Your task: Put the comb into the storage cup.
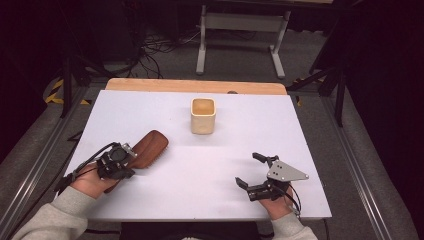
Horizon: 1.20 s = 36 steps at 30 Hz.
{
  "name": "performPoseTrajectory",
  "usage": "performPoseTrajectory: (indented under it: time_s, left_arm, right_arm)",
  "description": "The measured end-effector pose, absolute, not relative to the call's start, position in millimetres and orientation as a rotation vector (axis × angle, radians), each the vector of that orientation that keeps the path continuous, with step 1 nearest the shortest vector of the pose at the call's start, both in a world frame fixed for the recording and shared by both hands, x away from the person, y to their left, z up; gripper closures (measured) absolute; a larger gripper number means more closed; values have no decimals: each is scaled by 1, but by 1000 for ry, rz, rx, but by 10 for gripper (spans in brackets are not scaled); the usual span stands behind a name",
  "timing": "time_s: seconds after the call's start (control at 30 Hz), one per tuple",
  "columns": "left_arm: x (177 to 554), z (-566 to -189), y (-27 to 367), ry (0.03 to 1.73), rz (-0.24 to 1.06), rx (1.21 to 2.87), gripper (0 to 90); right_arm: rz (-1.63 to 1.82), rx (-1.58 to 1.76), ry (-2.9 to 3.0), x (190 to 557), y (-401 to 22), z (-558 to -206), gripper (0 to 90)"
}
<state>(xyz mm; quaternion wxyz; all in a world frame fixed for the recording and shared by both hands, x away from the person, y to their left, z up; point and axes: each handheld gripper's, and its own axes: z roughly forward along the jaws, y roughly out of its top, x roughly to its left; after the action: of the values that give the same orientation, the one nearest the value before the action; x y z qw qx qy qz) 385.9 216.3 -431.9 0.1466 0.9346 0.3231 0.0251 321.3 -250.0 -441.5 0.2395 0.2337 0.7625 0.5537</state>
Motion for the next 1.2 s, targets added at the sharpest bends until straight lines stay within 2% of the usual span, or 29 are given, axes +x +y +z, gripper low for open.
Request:
performPoseTrajectory:
  time_s: [0.37,0.43,0.5,0.57,0.73,0.8,0.83,0.87,0.93,1.03,1.13,1.2]
  left_arm:
    - [388,-433,223,960,93,2691,896]
    - [388,-433,224,965,86,2684,895]
    - [388,-432,227,957,25,2664,895]
    - [385,-429,226,938,38,2662,892]
    - [382,-423,226,904,24,2635,824]
    - [381,-419,227,892,32,2618,703]
    - [380,-418,227,890,21,2596,611]
    - [381,-416,228,863,20,2575,611]
    - [381,-414,230,861,11,2534,402]
    - [381,-412,235,886,18,2483,215]
    - [381,-412,236,920,92,2477,96]
    - [382,-413,237,929,100,2469,67]
  right_arm:
    - [1514,639,2088,321,-250,-441,29]
    - [1513,640,2089,321,-250,-441,29]
    - [1514,639,2088,321,-250,-441,29]
    - [1513,640,2090,321,-250,-441,29]
    - [1507,639,2094,321,-250,-442,31]
    - [1507,638,2093,321,-250,-442,31]
    - [1506,637,2095,321,-250,-442,31]
    - [1506,637,2095,321,-250,-442,31]
    - [1510,637,2095,321,-250,-442,31]
    - [1515,637,2089,321,-250,-441,31]
    - [1515,637,2089,321,-250,-442,31]
    - [1514,637,2089,321,-250,-442,31]
